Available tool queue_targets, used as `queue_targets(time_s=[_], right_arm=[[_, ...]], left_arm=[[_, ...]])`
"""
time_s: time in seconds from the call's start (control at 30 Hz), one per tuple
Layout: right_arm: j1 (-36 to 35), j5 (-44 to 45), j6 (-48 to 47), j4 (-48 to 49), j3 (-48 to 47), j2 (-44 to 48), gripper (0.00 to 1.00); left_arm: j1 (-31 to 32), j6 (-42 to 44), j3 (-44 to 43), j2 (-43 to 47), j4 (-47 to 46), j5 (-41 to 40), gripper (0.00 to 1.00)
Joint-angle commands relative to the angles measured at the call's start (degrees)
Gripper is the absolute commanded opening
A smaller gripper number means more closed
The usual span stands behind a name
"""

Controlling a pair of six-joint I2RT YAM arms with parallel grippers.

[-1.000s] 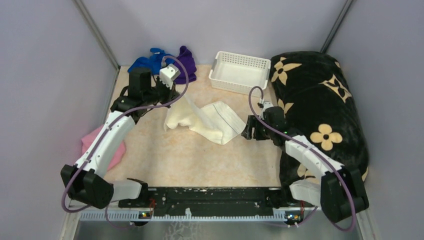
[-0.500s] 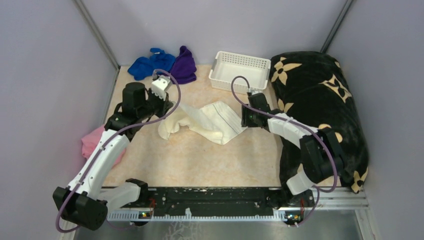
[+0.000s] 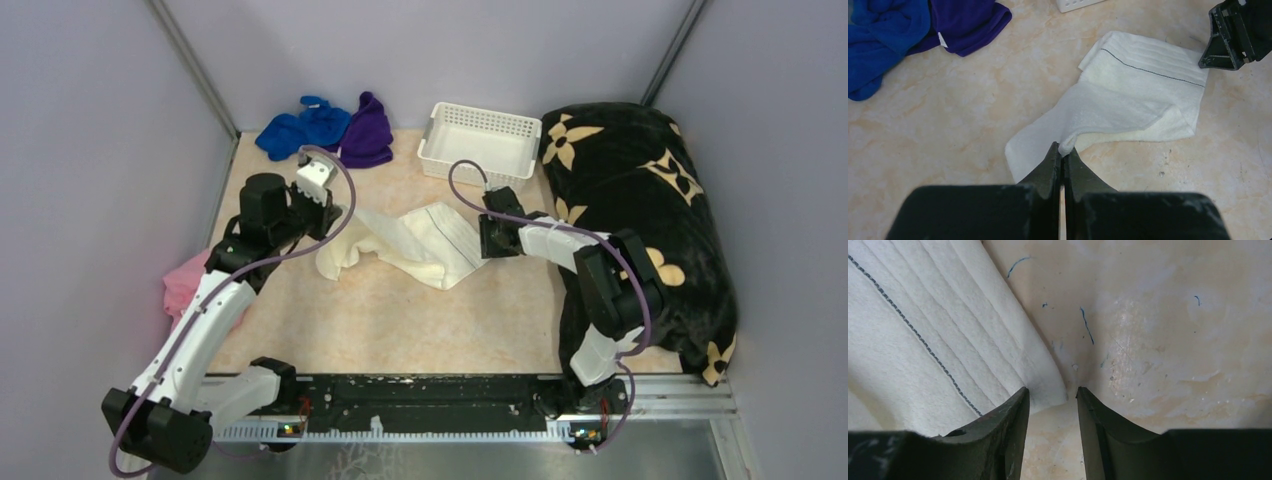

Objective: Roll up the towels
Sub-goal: Pick up the towel at the center of the board, then flatten out the towel at the center of the board.

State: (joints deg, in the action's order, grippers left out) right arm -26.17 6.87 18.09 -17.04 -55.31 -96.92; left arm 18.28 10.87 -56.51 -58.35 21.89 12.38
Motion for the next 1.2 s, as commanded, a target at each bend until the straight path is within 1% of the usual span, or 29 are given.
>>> queue_targets(time_s=[0.0, 0.07, 0.13, 0.23, 0.33, 0.43, 0.47, 0.57, 0.7, 0.8, 0.93, 1.03, 1.17], right_arm=[[-0.76, 1.28, -0.41, 0.21, -2.01, -2.19, 0.41], [-0.96, 1.69, -0.80, -0.40, -1.97, -3.07, 0.40], [-1.09, 2.09, -0.86, -1.34, -1.74, -3.57, 0.35], [-1.07, 2.58, -0.62, -2.59, -1.31, -3.38, 0.26], [-1.07, 4.75, -0.71, -4.50, -2.17, -1.52, 0.14], [-0.71, 8.17, -2.01, -7.97, -5.63, 1.39, 0.02], [-0.35, 9.16, -2.53, -9.40, -7.71, 2.62, 0.00], [1.37, 11.33, -4.05, -14.15, -12.85, 7.70, 0.00], [3.53, 12.41, -6.77, -20.16, -19.34, 14.59, 0.00], [4.46, 13.11, -8.36, -24.84, -22.58, 20.16, 0.00], [4.99, 13.16, -9.03, -30.96, -24.52, 28.57, 0.00], [4.97, 11.93, -8.34, -35.73, -25.52, 35.79, 0.00], [4.99, 7.86, -6.15, -43.34, -26.89, 43.60, 0.00]], left_arm=[[0.26, -0.84, 0.86, 1.41, -1.67, -1.12, 0.00], [0.26, -0.93, 0.96, 1.63, -1.67, -2.03, 0.00], [0.26, -1.13, 1.09, 1.78, -1.67, -3.45, 0.00], [0.26, -1.74, 1.31, 2.19, -1.88, -6.20, 0.00], [0.26, -2.51, 0.87, 2.42, -2.31, -8.92, 0.00], [0.26, -2.97, -0.53, 2.49, -3.05, -12.58, 0.00], [0.18, -2.98, -1.15, 2.53, -3.65, -14.25, 0.00], [-0.22, -2.89, -4.53, 2.01, -5.17, -17.11, 0.00], [-0.77, -2.39, -10.89, 1.43, -4.99, -18.34, 0.00], [-0.79, -2.28, -13.65, 2.95, -4.10, -18.77, 0.00], [-0.79, -3.07, -14.42, 8.01, -1.67, -18.82, 0.00], [-0.79, -4.19, -14.47, 13.75, 1.58, -16.12, 0.00], [-0.79, -6.82, -14.23, 21.17, 7.19, -11.95, 0.00]])
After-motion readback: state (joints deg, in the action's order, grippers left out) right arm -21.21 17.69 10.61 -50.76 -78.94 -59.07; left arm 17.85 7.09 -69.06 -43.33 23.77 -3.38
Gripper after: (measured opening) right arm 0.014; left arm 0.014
